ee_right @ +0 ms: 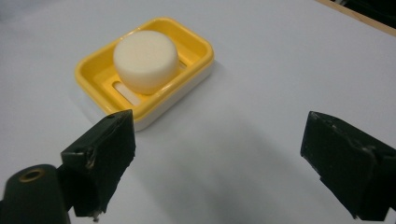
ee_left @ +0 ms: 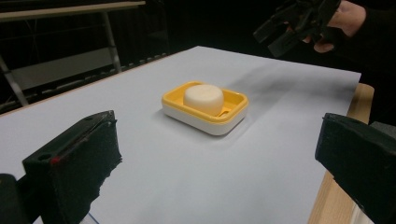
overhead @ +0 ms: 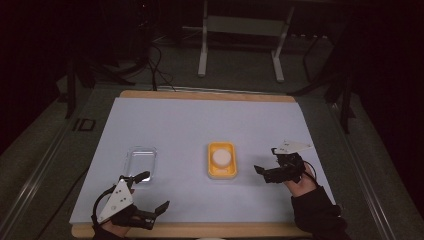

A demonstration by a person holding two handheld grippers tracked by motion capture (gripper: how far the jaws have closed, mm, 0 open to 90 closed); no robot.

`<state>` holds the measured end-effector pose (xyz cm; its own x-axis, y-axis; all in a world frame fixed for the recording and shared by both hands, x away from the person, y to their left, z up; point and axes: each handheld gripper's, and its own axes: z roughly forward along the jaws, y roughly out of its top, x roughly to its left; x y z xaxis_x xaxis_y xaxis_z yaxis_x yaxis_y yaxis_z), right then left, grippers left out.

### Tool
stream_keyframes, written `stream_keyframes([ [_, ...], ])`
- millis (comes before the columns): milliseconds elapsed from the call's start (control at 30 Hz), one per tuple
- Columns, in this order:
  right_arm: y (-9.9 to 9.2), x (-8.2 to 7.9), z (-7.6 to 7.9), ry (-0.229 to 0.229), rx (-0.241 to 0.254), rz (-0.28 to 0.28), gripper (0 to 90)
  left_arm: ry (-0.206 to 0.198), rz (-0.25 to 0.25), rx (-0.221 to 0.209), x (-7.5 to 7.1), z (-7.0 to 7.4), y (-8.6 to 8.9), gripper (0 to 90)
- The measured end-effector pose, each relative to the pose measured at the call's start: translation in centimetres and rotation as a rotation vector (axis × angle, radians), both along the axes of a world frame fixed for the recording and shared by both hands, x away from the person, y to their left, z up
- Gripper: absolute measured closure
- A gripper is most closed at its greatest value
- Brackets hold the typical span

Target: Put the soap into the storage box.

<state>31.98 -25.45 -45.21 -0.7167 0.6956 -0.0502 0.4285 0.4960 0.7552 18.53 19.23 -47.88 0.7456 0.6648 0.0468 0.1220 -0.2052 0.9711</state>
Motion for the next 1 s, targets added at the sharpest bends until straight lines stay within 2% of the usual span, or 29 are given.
stream_keyframes([
  [133,-0.4,-0.8,-0.1,-0.008,0.028,0.008,10.1,0.0,0.0,0.0,0.0,0.0,0.0,0.1],
  [233,-0.6,-1.4,-0.3,-0.024,0.036,0.035,10.1,0.0,-0.001,0.001,0.0,0.0,0.0,0.0],
  [300,-0.7,-1.8,-0.4,-0.043,0.038,0.039,10.1,0.0,-0.001,-0.001,0.0,0.0,0.0,0.0],
  [467,-1.0,-2.5,-0.6,-0.047,0.044,0.05,10.1,0.001,0.0,0.001,0.0,0.0,0.0,0.0],
  [500,-1.0,-2.7,-0.6,-0.063,0.047,0.051,10.1,0.001,0.0,0.001,0.0,0.0,0.0,0.0],
  [567,-1.1,-3.0,-0.8,-0.052,0.045,0.06,10.1,0.001,0.0,0.001,0.0,0.0,0.0,0.1],
  [767,-1.6,-3.6,-1.6,-0.066,0.026,0.036,10.1,-0.001,-0.001,0.002,-0.1,0.0,0.0,0.0],
  [800,-1.7,-3.7,-1.7,-0.081,0.032,0.026,10.1,-0.001,-0.001,0.002,-0.1,0.0,0.0,0.0],
  [1000,-2.0,-4.1,-2.1,-0.082,0.035,0.02,10.1,-0.003,-0.001,0.003,-0.1,0.0,-0.1,0.0],
])
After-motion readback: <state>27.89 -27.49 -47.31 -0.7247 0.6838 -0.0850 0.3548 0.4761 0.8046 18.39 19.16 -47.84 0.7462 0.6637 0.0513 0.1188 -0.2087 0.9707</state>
